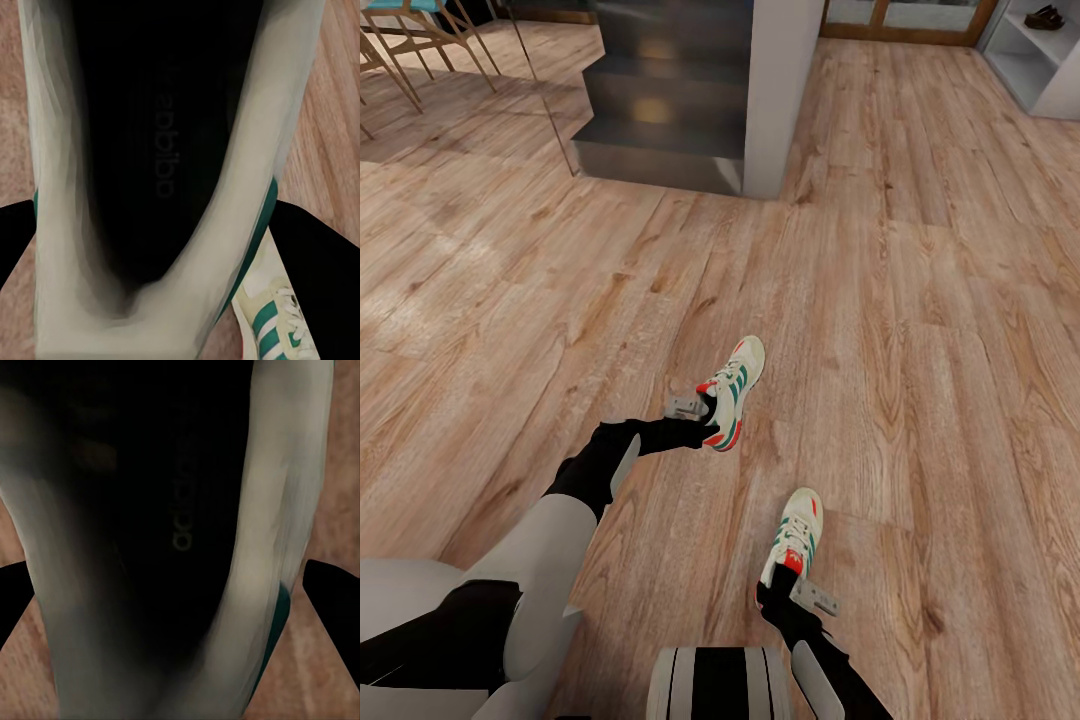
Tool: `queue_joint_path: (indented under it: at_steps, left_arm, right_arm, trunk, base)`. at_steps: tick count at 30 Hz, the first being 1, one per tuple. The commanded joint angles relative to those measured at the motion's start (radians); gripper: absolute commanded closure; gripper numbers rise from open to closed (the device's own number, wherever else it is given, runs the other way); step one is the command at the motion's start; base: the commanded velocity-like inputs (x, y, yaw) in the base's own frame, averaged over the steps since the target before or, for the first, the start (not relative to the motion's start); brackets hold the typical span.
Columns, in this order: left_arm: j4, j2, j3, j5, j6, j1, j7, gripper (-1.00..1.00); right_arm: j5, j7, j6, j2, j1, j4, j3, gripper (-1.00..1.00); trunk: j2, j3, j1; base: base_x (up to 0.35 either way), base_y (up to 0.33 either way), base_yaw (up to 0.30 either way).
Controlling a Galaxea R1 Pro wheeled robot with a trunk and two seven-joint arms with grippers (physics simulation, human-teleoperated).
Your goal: Pick up the two gym shoes and the two sandals from the corridor floor and place them onto the hallstand (shoe rack) in the corridor, making sure they are on the rack and not on the floor. Arrange them so the two gym shoes are next to each other and the two sandals are next to each other.
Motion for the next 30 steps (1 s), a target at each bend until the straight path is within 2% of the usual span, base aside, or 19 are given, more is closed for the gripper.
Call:
queue_joint_path:
  at_steps: [1, 30]
  left_arm:
    - [-0.002, -0.001, 0.003, -0.009, 0.004, 0.000, -0.006, 1.00]
    - [-0.002, 0.000, 0.003, -0.009, 0.003, 0.001, -0.003, 1.00]
  right_arm:
    - [-0.004, -0.008, 0.004, 0.000, 0.000, -0.002, 0.001, 1.00]
    - [-0.004, -0.008, 0.006, 0.000, 0.000, -0.002, 0.006, 1.00]
  trunk:
    - [0.000, -0.001, 0.000]
    - [0.000, -0.001, 0.000]
  base:
    - [0.000, 0.000, 0.000]
    - [0.000, 0.000, 0.000]
